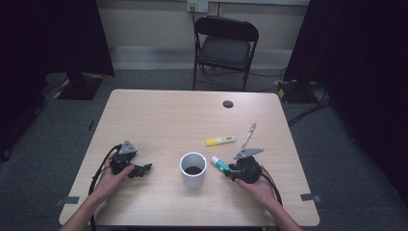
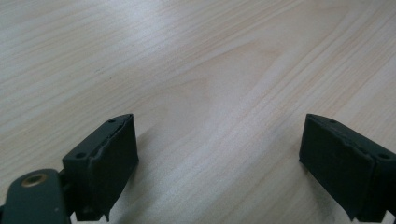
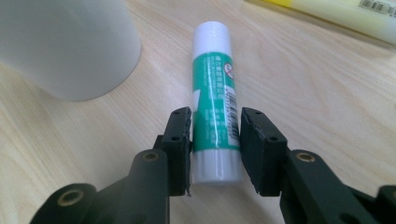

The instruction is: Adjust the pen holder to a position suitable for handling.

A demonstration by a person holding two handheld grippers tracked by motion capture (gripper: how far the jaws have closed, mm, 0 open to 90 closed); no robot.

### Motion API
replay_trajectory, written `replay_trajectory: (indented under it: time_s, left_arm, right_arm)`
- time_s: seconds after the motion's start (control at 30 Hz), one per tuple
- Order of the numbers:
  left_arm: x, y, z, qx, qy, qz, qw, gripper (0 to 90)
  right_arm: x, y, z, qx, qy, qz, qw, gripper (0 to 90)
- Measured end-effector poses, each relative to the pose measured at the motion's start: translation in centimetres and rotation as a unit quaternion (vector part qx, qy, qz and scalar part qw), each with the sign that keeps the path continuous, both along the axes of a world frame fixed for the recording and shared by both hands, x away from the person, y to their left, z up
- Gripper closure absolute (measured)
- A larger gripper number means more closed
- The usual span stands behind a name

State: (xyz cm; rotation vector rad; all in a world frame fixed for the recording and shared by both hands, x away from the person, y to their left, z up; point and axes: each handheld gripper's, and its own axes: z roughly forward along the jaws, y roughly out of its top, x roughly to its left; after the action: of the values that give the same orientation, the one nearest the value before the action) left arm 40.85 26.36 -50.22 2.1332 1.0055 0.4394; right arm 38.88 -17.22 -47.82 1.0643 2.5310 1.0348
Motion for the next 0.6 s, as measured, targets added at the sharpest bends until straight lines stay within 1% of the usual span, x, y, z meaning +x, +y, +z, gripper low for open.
replay_trajectory:
  time_s: [0.1, 0.2, 0.23, 0.3, 0.4, 0.43, 0.47, 0.5, 0.53, 0.6]
  left_arm:
    - [0.0, 0.0, 0.0, 0.000, 0.000, 0.000, 1.0000, 11.0]
    - [0.0, 0.0, 0.0, -0.002, 0.001, 0.001, 1.0000, 11.0]
    - [0.0, 0.0, 0.0, 0.000, 0.000, 0.000, 1.0000, 11.0]
    - [0.0, 0.0, 0.0, 0.000, 0.000, 0.000, 1.0000, 11.0]
    - [0.0, 0.0, 0.0, -0.002, 0.002, 0.001, 1.0000, 11.0]
    - [0.0, 0.0, 0.0, 0.000, 0.000, 0.000, 1.0000, 11.0]
    - [0.0, 0.0, 0.0, -0.002, 0.002, 0.001, 1.0000, 11.0]
    - [0.0, 0.0, 0.0, 0.000, 0.000, 0.000, 1.0000, 11.0]
    - [0.0, 0.0, 0.0, -0.003, 0.002, 0.001, 1.0000, 11.0]
    - [0.0, 0.0, 0.0, 0.000, 0.000, 0.000, 1.0000, 11.0]
  right_arm:
    - [0.4, 0.5, 0.0, -0.002, -0.002, 0.003, 1.0000, 62.4]
    - [0.8, 1.1, 0.2, 0.000, -0.007, 0.010, 0.9999, 61.7]
    - [1.0, 1.2, 0.2, 0.004, -0.009, 0.010, 0.9999, 61.7]
    - [1.3, 1.7, 0.2, -0.002, -0.008, 0.011, 0.9999, 61.6]
    - [1.9, 2.5, 0.4, -0.006, -0.015, 0.013, 0.9998, 61.1]
    - [2.1, 2.7, 0.4, -0.003, -0.019, 0.014, 0.9997, 61.2]
    - [2.4, 3.0, 0.4, -0.001, -0.012, 0.015, 0.9998, 60.9]
    - [2.6, 3.3, 0.2, -0.005, -0.014, 0.019, 0.9997, 61.0]
    - [2.8, 3.5, 0.2, -0.008, -0.014, 0.018, 0.9997, 61.0]
    - [3.1, 4.0, 0.1, -0.005, -0.012, 0.019, 0.9997, 61.2]
